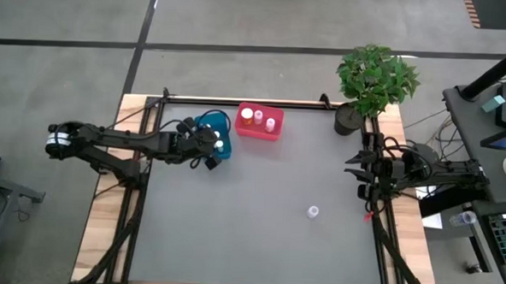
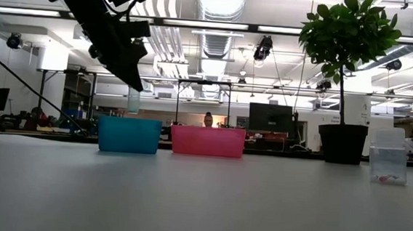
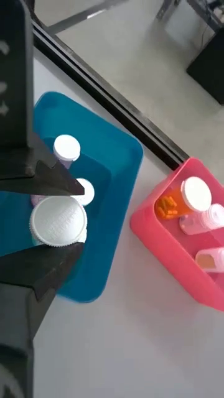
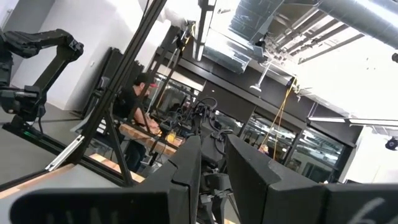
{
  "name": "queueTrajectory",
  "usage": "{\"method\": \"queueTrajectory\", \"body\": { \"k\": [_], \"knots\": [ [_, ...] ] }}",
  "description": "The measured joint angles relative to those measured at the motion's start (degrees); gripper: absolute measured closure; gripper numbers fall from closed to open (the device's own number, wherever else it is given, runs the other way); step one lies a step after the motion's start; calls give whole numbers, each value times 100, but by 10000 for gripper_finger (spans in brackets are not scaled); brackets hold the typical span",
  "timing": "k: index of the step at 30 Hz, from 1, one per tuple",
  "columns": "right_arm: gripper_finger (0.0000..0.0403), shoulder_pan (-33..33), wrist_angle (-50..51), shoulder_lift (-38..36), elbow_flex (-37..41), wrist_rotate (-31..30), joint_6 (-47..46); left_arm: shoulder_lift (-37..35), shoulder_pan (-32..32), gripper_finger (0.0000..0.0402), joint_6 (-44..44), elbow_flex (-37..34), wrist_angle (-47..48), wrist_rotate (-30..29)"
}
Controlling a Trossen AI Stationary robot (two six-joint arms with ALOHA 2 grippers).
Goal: Pick and place medicine bottles into bin by pill shape (circle, oval)
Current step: Put the blue tablet bottle into the blue bin
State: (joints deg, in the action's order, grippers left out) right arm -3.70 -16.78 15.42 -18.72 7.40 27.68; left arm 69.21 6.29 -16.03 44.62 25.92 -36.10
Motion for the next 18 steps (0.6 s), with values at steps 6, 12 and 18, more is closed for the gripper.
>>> {"method": "queueTrajectory", "body": {
  "k": [6,12,18],
  "knots": [
    [337,-2,4,2,0,0,-5,0,10,305,-15,0,-4,-28],
    [337,0,21,2,0,0,-20,7,10,305,-20,0,-8,-28],
    [337,0,22,2,0,-2,-19,7,10,305,-5,0,-10,-74]
  ]
}}
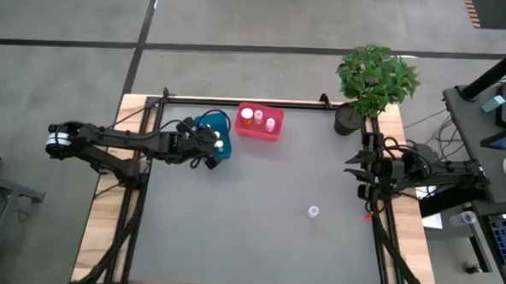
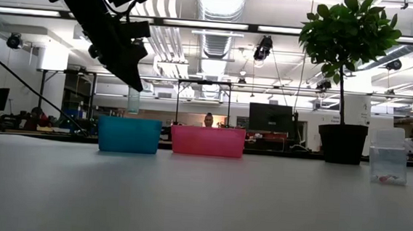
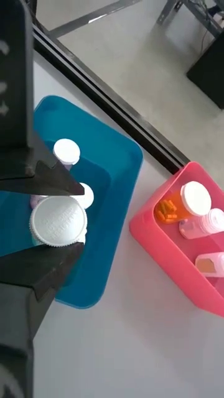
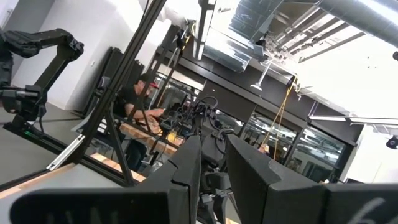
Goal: Pick and place medicine bottles into bin by pill shape (circle, oval)
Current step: Put the blue tablet bottle into the blue bin
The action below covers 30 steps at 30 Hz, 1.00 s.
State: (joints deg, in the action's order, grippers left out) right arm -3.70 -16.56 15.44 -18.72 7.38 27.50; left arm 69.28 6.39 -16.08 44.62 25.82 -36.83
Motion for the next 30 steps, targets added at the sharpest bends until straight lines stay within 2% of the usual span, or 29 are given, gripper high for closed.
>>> {"method": "queueTrajectory", "body": {
  "k": [30],
  "knots": [
    [337,0,2,0,0,-162,-60,4,0,305,195,-2,9,-152]
  ]
}}
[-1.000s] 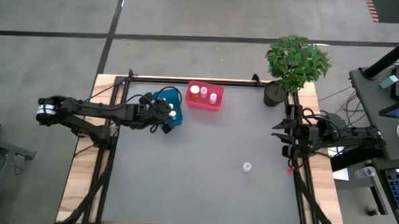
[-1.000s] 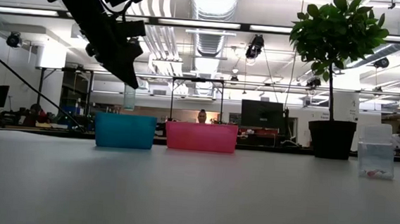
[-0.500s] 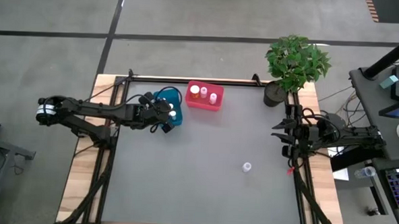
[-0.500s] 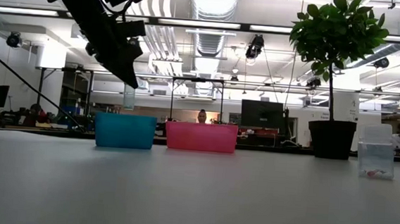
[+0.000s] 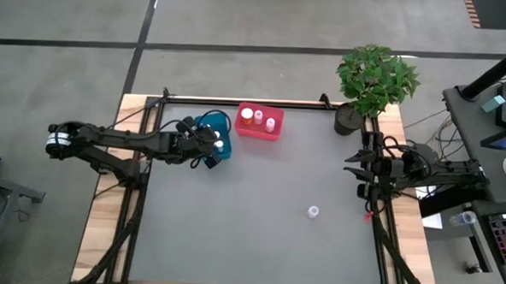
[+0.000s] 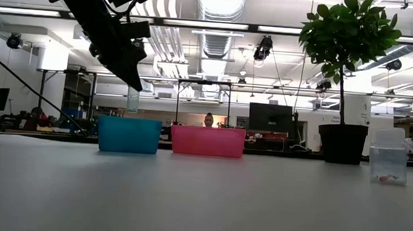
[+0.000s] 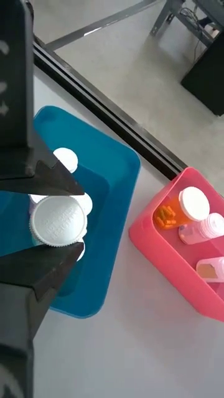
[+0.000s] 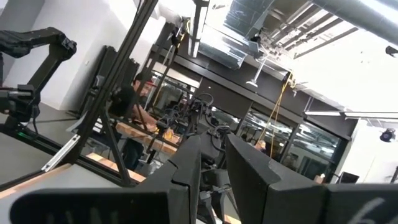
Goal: Pick and place medicine bottles into bin by pill shape (circle, oval)
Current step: Put the blue tablet bottle into the blue bin
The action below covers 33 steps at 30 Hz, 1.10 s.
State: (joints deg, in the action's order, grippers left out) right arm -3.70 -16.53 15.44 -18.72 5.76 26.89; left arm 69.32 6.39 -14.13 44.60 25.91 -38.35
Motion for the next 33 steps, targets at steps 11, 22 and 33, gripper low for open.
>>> {"method": "queueTrajectory", "body": {
  "k": [11,22,33],
  "knots": [
    [337,0,-247,4,0,4,68,0,-2,305,-39,0,2,28],
    [337,-4,-680,85,-41,813,118,0,-103,305,-237,0,2,107],
    [337,-2,-351,74,-50,380,314,-20,-96,305,318,250,-15,374]
  ]
}}
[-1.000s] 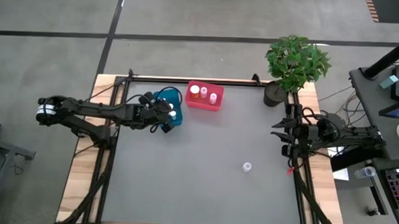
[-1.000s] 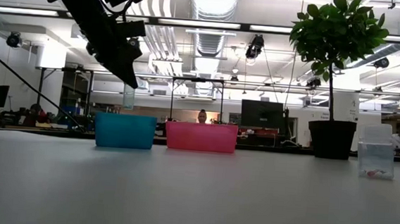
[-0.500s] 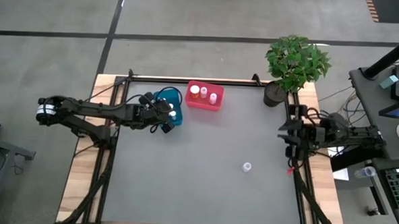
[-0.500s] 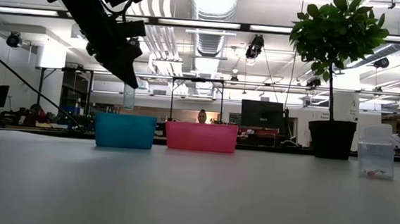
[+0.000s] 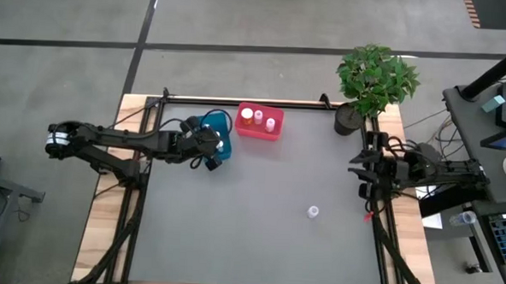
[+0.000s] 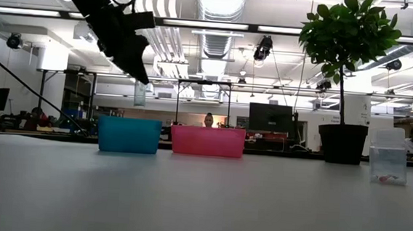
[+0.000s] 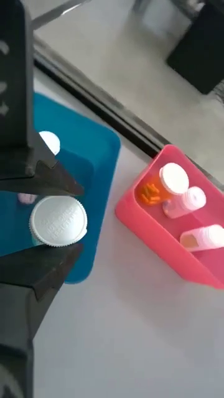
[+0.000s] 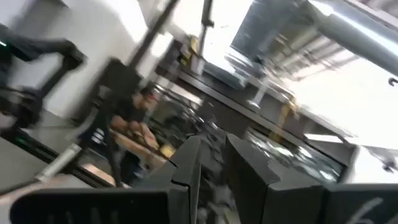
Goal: Pick and place medicine bottles into bin by pill shape (circle, oval)
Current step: Put the blue tablet bottle into the blue bin
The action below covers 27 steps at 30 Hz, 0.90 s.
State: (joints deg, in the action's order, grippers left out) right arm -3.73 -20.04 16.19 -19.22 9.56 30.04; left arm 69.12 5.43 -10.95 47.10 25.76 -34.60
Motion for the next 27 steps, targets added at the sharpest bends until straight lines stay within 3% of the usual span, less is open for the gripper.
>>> {"method": "queueTrajectory", "body": {
  "k": [6,13,17,27],
  "knots": [
    [337,0,249,4,2,-869,-107,-67,51,305,869,-122,20,117],
    [337,0,-360,68,2,-1642,564,-272,418,305,1489,-132,12,1389],
    [337,2,-344,180,2,-2438,814,-436,718,305,1591,-261,-18,1588],
    [337,2,-423,302,2,-2767,971,-644,1014,305,1892,-1081,-1032,1617]
  ]
}}
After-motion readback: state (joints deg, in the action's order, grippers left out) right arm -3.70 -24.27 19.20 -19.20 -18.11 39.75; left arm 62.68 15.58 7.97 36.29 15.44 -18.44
